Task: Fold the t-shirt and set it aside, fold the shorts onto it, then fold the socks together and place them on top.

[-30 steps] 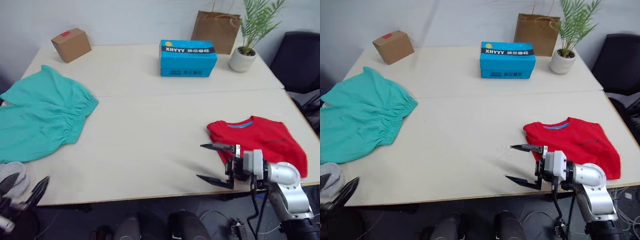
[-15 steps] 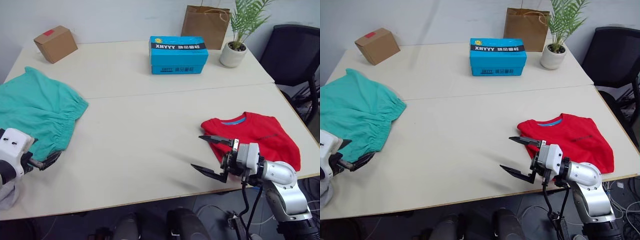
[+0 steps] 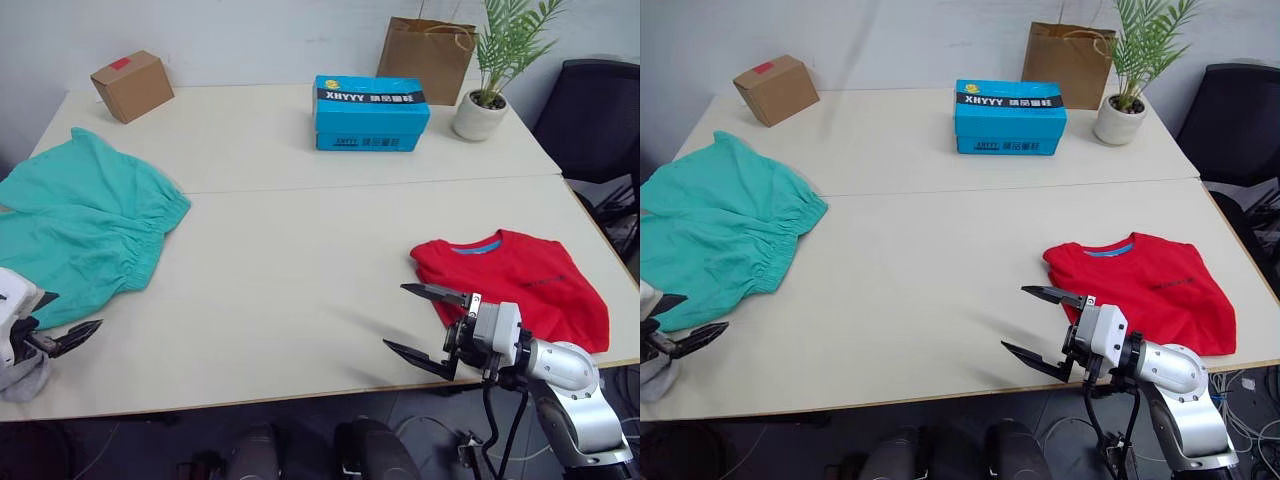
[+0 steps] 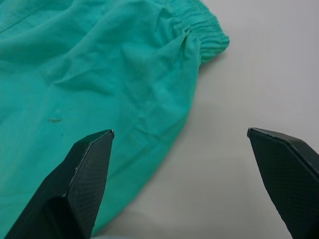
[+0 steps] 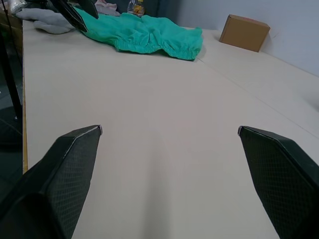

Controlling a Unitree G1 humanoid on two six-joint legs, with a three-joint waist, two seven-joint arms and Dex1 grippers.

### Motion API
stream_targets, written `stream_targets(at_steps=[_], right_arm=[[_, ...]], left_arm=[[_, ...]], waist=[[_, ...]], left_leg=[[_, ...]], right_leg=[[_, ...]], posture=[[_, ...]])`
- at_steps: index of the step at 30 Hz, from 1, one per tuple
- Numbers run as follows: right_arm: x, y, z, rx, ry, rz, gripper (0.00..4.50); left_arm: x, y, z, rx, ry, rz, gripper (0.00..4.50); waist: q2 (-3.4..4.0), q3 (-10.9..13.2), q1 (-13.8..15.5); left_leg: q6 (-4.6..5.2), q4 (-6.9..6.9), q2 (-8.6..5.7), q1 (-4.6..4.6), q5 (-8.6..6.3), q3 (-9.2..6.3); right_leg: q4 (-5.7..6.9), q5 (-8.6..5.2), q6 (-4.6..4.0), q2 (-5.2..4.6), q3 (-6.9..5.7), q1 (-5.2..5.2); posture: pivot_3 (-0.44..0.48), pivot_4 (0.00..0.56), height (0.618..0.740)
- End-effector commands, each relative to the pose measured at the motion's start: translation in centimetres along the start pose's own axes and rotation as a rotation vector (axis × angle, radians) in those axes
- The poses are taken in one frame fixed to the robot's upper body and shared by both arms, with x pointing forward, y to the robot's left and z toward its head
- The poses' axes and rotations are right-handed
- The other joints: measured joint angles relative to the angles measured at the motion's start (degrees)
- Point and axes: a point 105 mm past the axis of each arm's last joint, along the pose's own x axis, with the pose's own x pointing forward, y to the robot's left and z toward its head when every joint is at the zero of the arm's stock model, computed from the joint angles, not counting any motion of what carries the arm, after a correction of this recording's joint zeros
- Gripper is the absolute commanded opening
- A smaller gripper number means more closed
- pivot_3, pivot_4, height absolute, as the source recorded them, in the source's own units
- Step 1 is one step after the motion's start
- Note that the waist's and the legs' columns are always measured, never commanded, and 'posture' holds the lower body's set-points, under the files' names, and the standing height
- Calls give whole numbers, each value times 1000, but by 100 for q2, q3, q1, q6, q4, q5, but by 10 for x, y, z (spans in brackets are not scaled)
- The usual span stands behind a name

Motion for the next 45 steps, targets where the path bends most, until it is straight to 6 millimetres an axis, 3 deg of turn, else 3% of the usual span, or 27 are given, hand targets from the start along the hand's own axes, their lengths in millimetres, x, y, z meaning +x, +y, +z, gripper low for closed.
stream_targets(at_steps=[1,3,6,10,14,21,24,26,29,31,32,34,36,42,45], right_arm=[[0,-7,9,-29,-25,-21,4479],[-1,-7,8,-31,-20,-28,4479],[-3,-3,5,-31,-6,6,4479],[-5,-1,5,-20,-3,16,4479],[-10,0,5,-18,8,15,4500],[-15,2,3,-11,21,-7,4500],[-18,2,3,-12,31,-23,4500],[-20,2,1,-12,40,-26,4500],[-27,-3,-1,-27,64,-52,4500],[-29,-5,-2,-30,70,-57,4500],[-30,-5,-2,-31,75,-55,4500],[-35,-2,-4,-26,96,-46,4500],[-39,0,-5,-20,110,-49,4500],[-51,-2,-7,19,136,-91,4500],[-63,2,-4,102,153,-85,4500]], left_arm=[[1,5,1,41,8,9,4500],[6,4,2,53,4,-11,4500],[17,4,3,76,13,-32,4500],[36,6,9,98,-5,-57,4500],[62,6,23,106,-50,-116,3611],[86,5,33,129,-45,-168,1182],[92,2,49,131,-116,-195,174],[93,-4,68,149,-216,-230,48],[92,-21,119,332,-448,-300,48],[93,-28,134,377,-505,-327,48],[94,-35,145,408,-534,-355,48],[97,-70,158,652,-531,-514,48],[102,-99,168,730,-556,-629,48],[99,-205,187,660,-651,-1062,48],[95,-244,186,564,-673,-1212,48]], waist=[[18,11,-25],[28,15,70],[46,27,268],[48,28,387],[46,29,386],[44,29,290],[44,30,292],[44,30,299],[37,34,365],[33,36,389],[33,35,380],[33,35,380],[36,35,384],[35,37,356],[38,37,336]], left_leg=[[4,-26,-57,2,40,-93],[5,-40,-124,21,91,-223],[6,-22,-122,-23,103,-180],[11,-9,-116,-23,102,-165],[16,-9,-115,-25,103,-146],[-6,-10,-104,-20,98,-97],[-6,-7,-105,-20,98,-91],[-3,5,-105,-20,97,-90],[8,27,-104,-22,90,-89],[41,40,-105,-29,72,-89],[43,44,-105,-29,73,-87],[45,43,-107,-25,73,-75],[34,42,-109,-22,78,-67],[41,55,-111,-27,74,-46],[41,54,-108,-23,74,-38]], right_leg=[[10,4,25,-50,-94,31],[23,-8,61,-120,-209,54],[59,-5,60,-121,-156,-17],[55,5,48,-121,-148,-14],[51,6,48,-122,-139,-19],[57,13,64,-113,-117,-36],[58,13,66,-113,-110,-38],[60,13,67,-114,-107,-36],[64,17,72,-115,-102,-31],[62,21,74,-116,-99,-28],[61,27,77,-116,-96,-27],[59,30,79,-116,-85,-27],[60,34,87,-116,-81,-26],[47,43,108,-114,-58,-27],[46,43,108,-112,-47,-27]], posture=[[0,150,740],[0,150,740],[0,150,740],[0,150,740],[0,150,740],[0,150,740],[0,150,740],[0,150,740],[0,150,740],[0,150,740],[0,150,740],[0,150,740],[0,150,740],[0,150,740],[0,150,740]])
